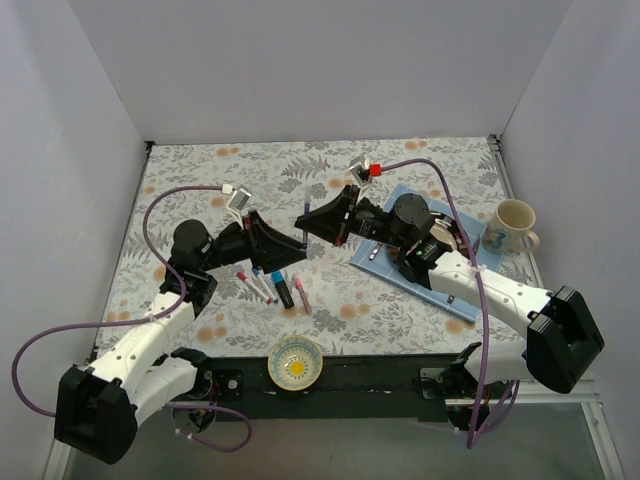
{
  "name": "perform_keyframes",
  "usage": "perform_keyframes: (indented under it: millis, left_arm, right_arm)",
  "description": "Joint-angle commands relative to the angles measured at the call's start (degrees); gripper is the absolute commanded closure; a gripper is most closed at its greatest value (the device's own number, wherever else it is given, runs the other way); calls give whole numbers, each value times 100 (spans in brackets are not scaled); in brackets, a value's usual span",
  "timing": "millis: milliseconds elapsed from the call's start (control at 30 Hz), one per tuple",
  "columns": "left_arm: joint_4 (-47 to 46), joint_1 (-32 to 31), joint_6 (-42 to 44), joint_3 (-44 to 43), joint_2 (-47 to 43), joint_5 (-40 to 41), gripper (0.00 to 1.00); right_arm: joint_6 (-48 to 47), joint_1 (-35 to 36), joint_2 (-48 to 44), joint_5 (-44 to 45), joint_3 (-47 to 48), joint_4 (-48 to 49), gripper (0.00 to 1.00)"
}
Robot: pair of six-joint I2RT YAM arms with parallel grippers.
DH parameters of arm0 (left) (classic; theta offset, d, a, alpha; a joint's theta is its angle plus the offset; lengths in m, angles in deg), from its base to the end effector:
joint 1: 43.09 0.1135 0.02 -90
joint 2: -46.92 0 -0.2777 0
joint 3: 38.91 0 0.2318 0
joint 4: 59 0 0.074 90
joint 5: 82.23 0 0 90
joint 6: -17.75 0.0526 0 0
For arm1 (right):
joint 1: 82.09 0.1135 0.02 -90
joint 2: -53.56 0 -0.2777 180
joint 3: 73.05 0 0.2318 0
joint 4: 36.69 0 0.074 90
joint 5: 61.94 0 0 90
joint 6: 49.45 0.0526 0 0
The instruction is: Insert the pens into the pen caps
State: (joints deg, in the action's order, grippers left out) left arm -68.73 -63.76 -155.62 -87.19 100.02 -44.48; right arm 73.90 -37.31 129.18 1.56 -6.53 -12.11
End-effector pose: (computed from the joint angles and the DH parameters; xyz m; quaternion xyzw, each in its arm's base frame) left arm 0.1631 -0.1060 0.3252 -0.0388 0.6872 -0.7046 0.1724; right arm 0.1940 0.2256 0.3782 -0.2402 0.5682 0.5960 0.5141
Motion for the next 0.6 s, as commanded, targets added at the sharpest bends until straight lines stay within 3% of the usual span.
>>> perform_keyframes:
  millis: [0,200,333,367,433,467,533,567]
  left_arm:
    - [-533,-104,-91,-187,218,-242,40]
    - [-638,-289,23,-337,578,-260,50]
    - [-735,-333,49,-372,596,-216,71]
    - [-717,-342,75,-381,596,-207,85]
    - [-700,-342,120,-390,579,-198,100]
    - [-674,-333,128,-373,561,-181,100]
    - [-673,-342,190,-311,473,-172,100]
    - [-586,-333,233,-267,430,-163,100]
  right_arm:
    - [199,93,-21,40,191,481,99]
    - [322,225,85,119,173,683,99]
    - [383,339,173,49,94,789,99]
    - [383,374,182,49,42,824,99]
    - [401,383,190,40,-2,859,99]
    - [392,392,182,14,-2,859,97]
    - [366,392,156,-22,24,737,79]
    - [340,392,94,4,24,701,61]
